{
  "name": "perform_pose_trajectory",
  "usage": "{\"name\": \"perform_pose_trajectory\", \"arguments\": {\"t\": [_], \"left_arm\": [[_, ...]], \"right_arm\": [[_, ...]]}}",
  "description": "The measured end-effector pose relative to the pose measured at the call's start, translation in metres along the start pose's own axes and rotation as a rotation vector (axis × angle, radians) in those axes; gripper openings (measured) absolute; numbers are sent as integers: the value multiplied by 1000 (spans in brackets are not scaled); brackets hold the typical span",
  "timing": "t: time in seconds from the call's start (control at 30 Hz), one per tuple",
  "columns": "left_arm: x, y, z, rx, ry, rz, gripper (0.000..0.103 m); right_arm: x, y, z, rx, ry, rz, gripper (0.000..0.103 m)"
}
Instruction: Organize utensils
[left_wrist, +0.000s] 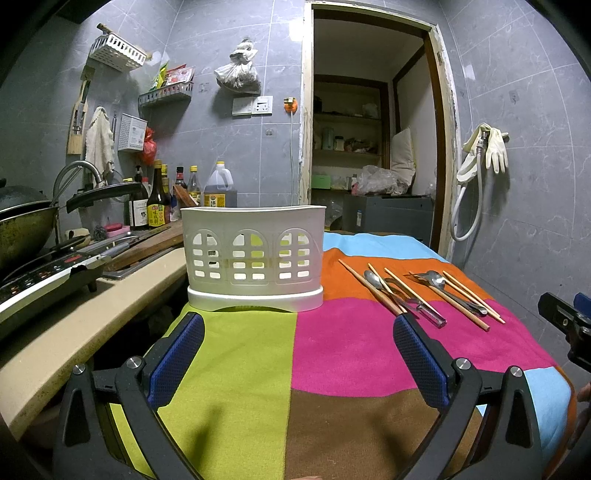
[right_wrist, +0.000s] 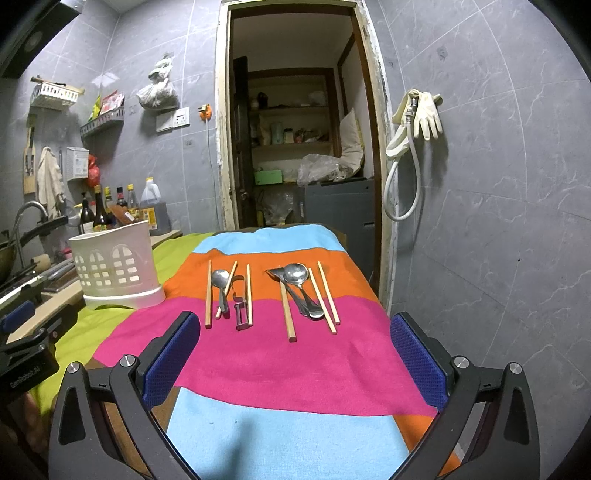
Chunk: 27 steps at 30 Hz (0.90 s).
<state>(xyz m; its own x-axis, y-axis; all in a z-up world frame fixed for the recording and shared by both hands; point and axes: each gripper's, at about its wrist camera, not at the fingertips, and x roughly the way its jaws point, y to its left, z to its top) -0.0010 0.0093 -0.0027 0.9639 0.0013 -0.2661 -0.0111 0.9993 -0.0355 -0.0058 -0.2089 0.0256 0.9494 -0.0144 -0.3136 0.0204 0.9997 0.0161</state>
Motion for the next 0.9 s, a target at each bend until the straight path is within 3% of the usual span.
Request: {"name": "perform_pose_trajectory", "arguments": {"t": [0.9], "left_arm": [[10, -3, 0, 17, 11, 3, 100]], "right_arm": [[0, 12, -4, -24, 4, 17, 103]]}}
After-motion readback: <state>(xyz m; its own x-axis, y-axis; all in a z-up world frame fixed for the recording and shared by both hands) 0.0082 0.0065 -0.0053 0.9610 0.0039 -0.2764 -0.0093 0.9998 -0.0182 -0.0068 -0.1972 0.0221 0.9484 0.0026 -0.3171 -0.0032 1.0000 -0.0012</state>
